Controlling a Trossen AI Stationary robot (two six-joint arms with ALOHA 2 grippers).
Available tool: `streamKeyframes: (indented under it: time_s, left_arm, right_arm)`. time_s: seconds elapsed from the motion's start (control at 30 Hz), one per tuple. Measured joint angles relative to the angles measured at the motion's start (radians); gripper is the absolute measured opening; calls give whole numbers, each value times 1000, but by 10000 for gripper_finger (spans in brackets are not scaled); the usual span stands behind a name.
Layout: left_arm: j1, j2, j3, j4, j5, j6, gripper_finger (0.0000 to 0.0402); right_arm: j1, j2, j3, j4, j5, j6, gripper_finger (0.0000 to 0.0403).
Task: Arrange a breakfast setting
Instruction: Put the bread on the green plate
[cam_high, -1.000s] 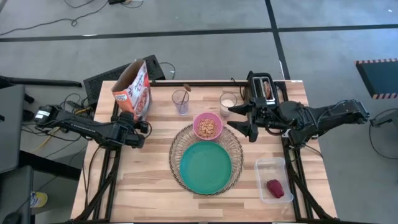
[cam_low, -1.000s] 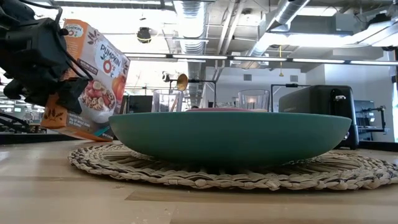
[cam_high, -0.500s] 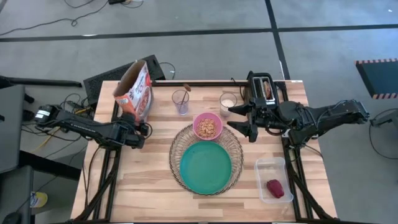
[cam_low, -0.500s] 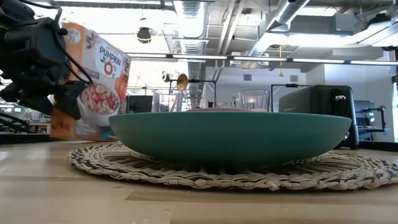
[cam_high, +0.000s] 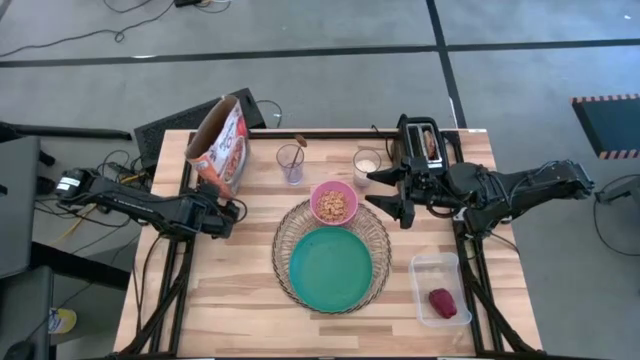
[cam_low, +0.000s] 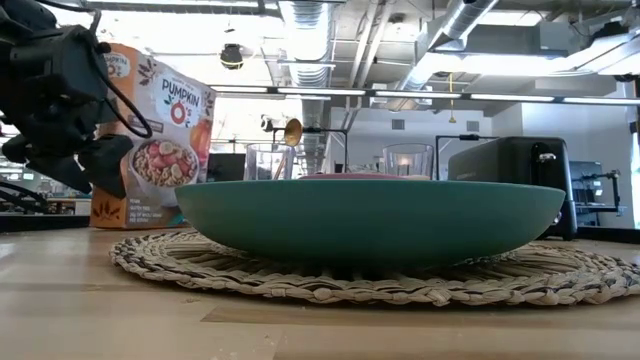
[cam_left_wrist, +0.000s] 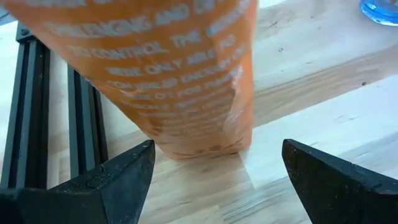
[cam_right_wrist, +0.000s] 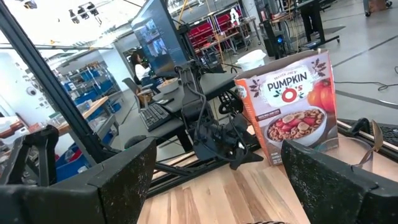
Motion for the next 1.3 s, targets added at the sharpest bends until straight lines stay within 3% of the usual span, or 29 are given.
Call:
streamKeyframes:
  time_s: [0.33,0.53,0.77,0.97,1.3]
  left_arm:
    - [-23,0,11,36,103,142,336]
    - [-26,0,44,41,169,153,336]
    - [-28,0,93,38,334,212,336]
    - [-28,0,160,39,452,265,336]
    - [-97,0,295,86,532,313,336]
  right_arm:
    - [3,0,0,-1,-3,1,372]
    - [3,0,0,-14,-3,1,372]
    - [3,0,0,-19,-3,1,372]
    - [3,0,0,-41,-4,42,372]
    - [2,0,0,-94,-21,113,372]
